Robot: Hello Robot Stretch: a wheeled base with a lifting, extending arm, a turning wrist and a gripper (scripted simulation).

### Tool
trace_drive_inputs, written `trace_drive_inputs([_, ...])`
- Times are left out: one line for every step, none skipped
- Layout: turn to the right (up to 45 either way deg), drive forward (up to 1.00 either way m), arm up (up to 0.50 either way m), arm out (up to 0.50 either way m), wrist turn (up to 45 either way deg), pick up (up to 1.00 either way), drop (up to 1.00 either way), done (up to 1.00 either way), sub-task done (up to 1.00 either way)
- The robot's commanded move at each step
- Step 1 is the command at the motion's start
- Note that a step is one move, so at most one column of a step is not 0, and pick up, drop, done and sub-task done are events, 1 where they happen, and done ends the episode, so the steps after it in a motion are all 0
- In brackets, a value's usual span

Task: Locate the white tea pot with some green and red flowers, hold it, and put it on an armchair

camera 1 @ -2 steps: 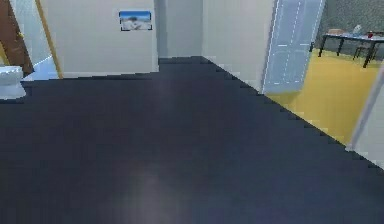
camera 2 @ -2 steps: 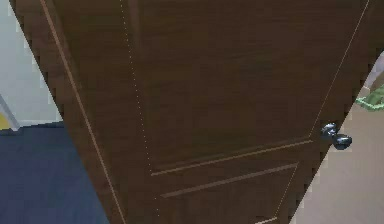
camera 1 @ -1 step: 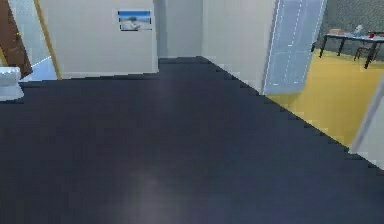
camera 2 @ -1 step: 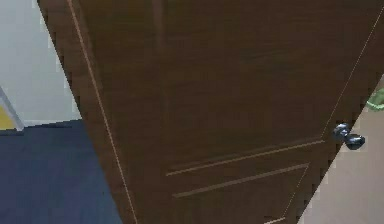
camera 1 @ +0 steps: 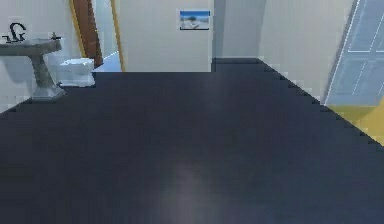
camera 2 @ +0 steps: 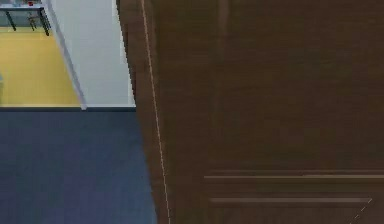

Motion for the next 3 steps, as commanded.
trace_drive_inputs([0.0, 0.45, 0.00, 0.00, 0.0, 0.00, 0.00, 0.00, 0.00])
trace_drive_inputs([-21.0, 0.00, 0.00, 0.00, 0.0, 0.00, 0.00, 0.00, 0.00])
trace_drive_inputs([0.0, 1.00, 0.00, 0.00, 0.0, 0.00, 0.00, 0.00, 0.00])
